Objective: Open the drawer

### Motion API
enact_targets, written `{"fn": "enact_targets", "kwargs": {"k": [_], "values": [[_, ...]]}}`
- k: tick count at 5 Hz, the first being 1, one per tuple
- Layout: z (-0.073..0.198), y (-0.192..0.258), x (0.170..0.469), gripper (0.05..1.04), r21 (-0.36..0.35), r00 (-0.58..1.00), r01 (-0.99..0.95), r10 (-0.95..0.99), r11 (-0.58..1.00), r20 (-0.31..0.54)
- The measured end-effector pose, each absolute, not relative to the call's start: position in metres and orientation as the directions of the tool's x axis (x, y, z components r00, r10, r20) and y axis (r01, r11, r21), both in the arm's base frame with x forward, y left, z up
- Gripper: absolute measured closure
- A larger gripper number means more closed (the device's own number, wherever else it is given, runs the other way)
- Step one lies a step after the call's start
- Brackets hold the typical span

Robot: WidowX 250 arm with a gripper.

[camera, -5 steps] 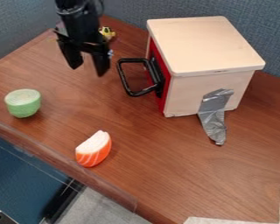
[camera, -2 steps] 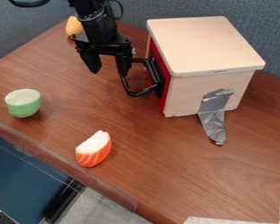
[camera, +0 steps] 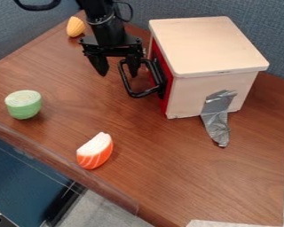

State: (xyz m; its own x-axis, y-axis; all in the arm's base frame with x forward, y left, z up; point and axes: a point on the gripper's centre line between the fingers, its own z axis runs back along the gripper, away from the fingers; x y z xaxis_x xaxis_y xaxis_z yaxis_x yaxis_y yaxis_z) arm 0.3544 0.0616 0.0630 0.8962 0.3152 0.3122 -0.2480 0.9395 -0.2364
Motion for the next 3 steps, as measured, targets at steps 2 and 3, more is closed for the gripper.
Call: {"fn": "enact_targets", "kwargs": {"k": [2, 3], "values": [[0.041, 0.057, 0.360, 0.082, -0.215, 0.889, -0.298, 0.353, 0.930, 0.291], [0.035, 0.056, 0.364, 0.125, -0.207, 0.886, -0.310, 0.361, 0.928, 0.292]]}}
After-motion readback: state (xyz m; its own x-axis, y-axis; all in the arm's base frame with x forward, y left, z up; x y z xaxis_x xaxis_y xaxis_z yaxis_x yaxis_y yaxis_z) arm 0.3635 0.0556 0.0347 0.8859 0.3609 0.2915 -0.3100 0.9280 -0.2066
